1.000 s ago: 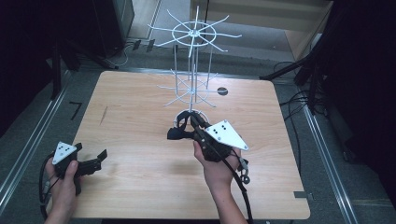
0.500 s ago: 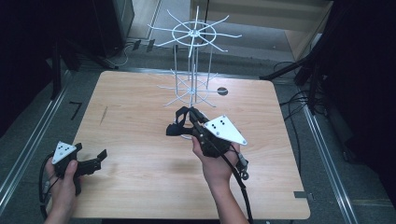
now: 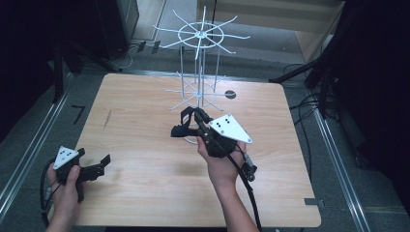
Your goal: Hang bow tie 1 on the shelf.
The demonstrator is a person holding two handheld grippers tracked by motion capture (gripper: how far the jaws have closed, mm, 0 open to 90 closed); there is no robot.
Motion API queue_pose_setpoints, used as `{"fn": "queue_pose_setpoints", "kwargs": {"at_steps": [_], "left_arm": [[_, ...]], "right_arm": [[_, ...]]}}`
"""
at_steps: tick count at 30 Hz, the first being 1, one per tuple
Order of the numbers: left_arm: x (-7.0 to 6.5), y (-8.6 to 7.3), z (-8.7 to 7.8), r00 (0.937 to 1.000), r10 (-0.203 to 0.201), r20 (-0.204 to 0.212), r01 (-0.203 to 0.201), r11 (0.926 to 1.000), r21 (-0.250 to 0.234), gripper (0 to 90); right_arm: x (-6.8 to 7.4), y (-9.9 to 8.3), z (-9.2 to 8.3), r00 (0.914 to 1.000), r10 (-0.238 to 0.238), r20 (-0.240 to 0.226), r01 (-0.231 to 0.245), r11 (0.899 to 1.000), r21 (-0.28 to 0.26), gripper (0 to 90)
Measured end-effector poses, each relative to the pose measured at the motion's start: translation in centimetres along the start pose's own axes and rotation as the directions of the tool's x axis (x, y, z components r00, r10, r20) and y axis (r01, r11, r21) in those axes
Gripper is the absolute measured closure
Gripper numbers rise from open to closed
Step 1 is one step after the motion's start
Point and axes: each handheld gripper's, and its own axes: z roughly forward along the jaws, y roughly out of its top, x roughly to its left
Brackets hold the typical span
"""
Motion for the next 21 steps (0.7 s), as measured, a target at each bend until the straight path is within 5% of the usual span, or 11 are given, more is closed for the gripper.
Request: {"fn": "queue_pose_setpoints", "kwargs": {"at_steps": [21], "left_arm": [[0.0, 0.0, 0.0, 1.0000, -0.003, 0.003, 0.003, 1.0000, -0.001, 0.0]], "right_arm": [[-1.1, -0.7, 2.0, 0.9986, 0.030, 0.044, -0.032, 0.999, 0.038, 84.1]]}}
